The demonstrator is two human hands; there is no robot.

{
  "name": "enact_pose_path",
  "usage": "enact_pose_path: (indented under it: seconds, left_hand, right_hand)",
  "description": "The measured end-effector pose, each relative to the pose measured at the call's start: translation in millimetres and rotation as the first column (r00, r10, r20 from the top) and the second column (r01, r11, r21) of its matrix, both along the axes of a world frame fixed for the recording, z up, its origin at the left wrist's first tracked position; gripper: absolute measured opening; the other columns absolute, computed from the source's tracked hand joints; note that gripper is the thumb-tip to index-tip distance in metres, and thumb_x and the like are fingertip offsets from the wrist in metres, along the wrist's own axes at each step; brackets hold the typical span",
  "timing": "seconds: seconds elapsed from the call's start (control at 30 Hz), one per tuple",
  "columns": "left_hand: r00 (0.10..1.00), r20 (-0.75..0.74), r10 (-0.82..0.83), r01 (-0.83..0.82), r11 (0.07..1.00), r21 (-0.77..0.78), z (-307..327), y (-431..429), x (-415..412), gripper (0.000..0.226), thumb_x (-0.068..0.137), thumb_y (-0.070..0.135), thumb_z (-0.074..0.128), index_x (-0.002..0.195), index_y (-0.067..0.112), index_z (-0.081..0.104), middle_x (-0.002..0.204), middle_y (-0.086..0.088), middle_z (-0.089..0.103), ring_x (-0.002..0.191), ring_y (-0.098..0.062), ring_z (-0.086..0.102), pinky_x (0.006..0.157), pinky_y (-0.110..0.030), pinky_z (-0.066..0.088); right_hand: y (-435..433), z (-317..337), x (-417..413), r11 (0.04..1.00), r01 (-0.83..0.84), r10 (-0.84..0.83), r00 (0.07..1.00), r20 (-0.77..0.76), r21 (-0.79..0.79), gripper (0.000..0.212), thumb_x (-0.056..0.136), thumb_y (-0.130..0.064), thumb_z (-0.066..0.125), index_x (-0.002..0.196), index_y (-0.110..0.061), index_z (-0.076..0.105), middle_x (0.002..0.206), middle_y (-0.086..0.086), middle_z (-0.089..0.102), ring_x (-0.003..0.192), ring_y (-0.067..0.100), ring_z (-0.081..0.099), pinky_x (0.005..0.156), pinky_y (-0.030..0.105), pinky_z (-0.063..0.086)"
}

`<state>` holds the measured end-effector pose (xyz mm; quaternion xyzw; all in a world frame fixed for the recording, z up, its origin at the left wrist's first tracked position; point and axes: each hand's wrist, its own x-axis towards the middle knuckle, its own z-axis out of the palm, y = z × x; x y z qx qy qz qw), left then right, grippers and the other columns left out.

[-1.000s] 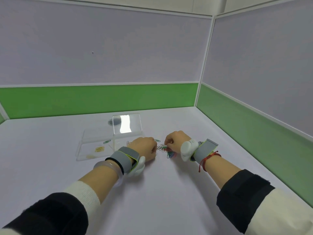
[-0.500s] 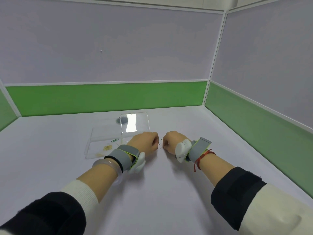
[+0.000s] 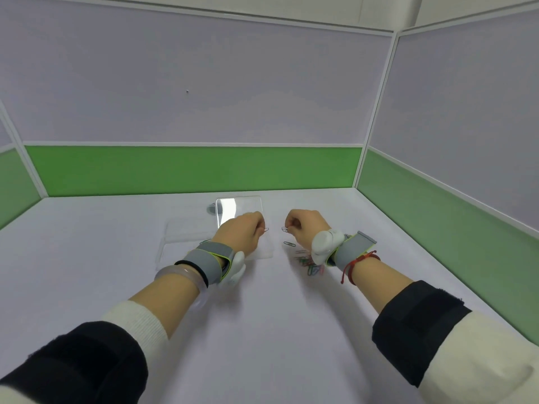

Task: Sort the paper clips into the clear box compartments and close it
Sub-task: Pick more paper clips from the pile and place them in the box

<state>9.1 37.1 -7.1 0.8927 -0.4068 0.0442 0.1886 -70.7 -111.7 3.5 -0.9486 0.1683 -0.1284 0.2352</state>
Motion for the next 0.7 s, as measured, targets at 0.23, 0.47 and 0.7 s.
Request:
enact_pose_path:
  seconds: [0.23, 0.47, 0.7]
  left_hand:
    - [0.995, 0.036, 0.091, -0.091, 0.996, -0.003, 15, 15, 11, 0.014, 0.096, 0.018, 0.041, 0.101, 0.013, 0.054, 0.108, -0.006, 0.062, 0.094, -0.030, 0.059, 0.075, -0.036, 0.045]
    - [0.993, 0.028, 0.113, -0.114, 0.992, 0.049, 23, 23, 20, 0.023, 0.097, 0.017, 0.039, 0.112, 0.016, 0.056, 0.119, -0.004, 0.061, 0.103, -0.028, 0.059, 0.079, -0.033, 0.044]
    - [0.995, 0.030, 0.099, -0.102, 0.990, 0.099, 19, 22, 20, 0.029, 0.098, 0.017, 0.036, 0.119, 0.019, 0.056, 0.126, -0.001, 0.058, 0.112, -0.025, 0.056, 0.088, -0.036, 0.046]
  right_hand:
    - [27, 27, 15, 0.947, -0.017, -0.034, 0.988, 0.151, 0.320, 0.019, 0.084, 0.007, 0.050, 0.096, 0.006, 0.065, 0.081, 0.025, 0.068, 0.064, 0.028, 0.060, 0.078, 0.040, 0.056]
    - [38, 36, 27, 0.920, -0.022, 0.006, 0.999, 0.040, 0.390, 0.034, 0.088, -0.003, 0.055, 0.122, -0.002, 0.059, 0.110, 0.023, 0.070, 0.100, 0.036, 0.067, 0.093, 0.044, 0.054]
    - [32, 38, 21, 0.954, 0.032, -0.048, 0.998, 0.046, 0.299, 0.029, 0.086, -0.012, 0.058, 0.114, -0.011, 0.067, 0.114, 0.014, 0.069, 0.110, 0.026, 0.061, 0.091, 0.028, 0.045]
